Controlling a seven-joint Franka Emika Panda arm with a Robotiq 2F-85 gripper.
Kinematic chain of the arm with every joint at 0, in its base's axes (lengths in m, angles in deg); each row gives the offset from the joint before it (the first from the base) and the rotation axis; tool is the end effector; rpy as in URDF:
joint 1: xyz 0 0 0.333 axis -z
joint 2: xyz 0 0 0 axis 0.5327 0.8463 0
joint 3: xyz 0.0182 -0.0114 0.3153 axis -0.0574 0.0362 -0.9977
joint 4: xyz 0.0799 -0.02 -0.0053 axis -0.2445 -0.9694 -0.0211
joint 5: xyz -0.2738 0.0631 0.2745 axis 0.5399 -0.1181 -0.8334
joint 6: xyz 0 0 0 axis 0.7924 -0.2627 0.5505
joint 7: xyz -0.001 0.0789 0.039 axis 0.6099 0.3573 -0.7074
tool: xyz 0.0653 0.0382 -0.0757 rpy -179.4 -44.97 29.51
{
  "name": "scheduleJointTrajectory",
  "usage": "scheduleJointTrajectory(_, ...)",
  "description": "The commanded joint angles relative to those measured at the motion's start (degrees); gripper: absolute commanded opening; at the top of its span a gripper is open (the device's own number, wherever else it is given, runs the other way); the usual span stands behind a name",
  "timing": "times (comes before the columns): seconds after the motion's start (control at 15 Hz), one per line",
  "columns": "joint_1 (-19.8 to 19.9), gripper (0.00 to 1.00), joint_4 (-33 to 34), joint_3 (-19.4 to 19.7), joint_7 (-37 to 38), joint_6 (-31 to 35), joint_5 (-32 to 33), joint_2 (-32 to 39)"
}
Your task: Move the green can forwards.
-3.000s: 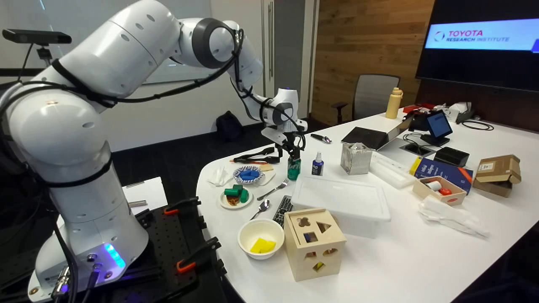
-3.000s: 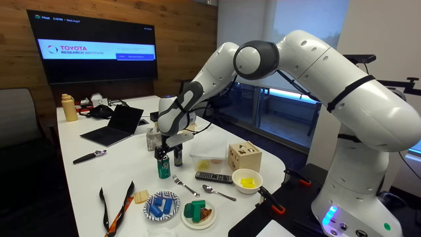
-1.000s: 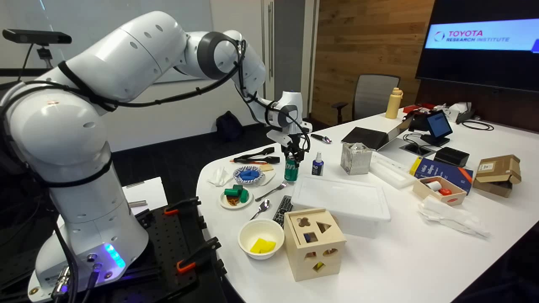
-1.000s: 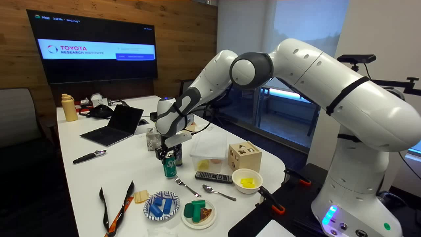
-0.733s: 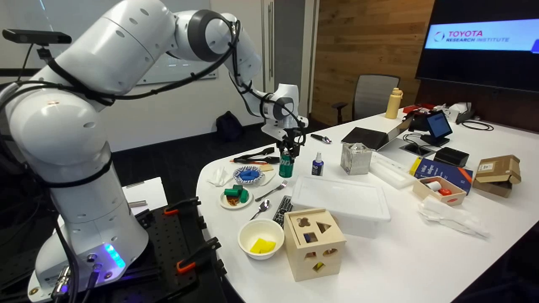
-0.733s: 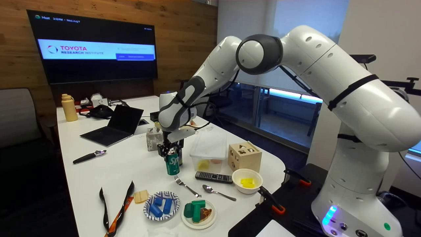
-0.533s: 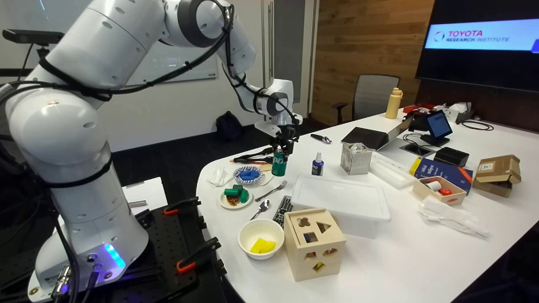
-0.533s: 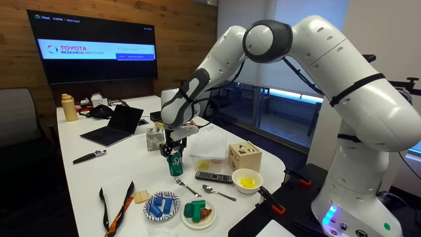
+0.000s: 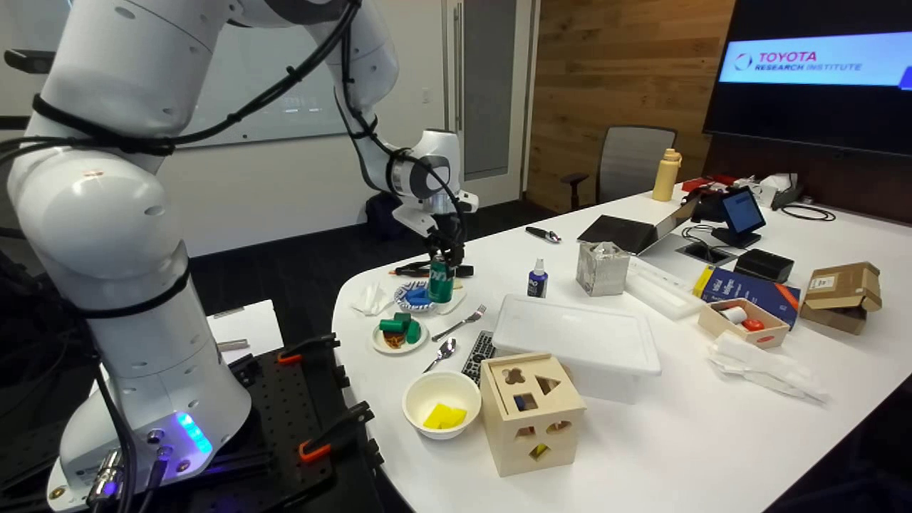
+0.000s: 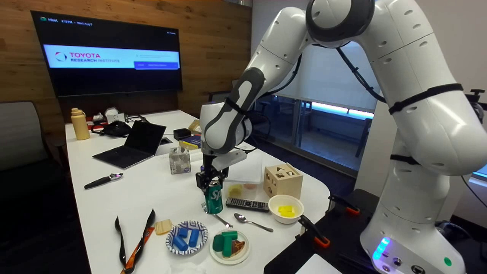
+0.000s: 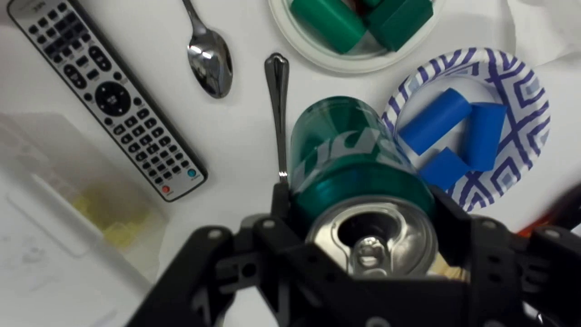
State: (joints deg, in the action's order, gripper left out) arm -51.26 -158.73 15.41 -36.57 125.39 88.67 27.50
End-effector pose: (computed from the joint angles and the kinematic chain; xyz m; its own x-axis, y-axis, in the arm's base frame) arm 0.5327 0.2139 0.1508 0.9913 0.1300 0.0188 0.1303 -0.9913 -0.0179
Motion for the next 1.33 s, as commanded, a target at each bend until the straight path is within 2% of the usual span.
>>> scheduleJointTrajectory(0.0,-1.9,0.47,-14.4,0.3,4.1,6.6,0.5,-9.5)
scheduleJointTrajectory(0.27,-4.7,0.47,-25.2,2.8,9.4,13.0,1.4,-15.7)
scheduleJointTrajectory(0.53,-6.7,0.47,-30.6,7.3,15.0,15.2,3.7,-18.7)
scheduleJointTrajectory(0.67,-6.9,0.47,-31.0,9.7,17.3,15.4,5.8,-18.1)
scheduleJointTrajectory(0.87,-5.7,0.47,-29.7,11.1,18.1,14.7,6.5,-15.6)
scheduleJointTrajectory(1.27,-1.9,0.47,-28.1,9.1,14.5,13.7,1.5,-10.6)
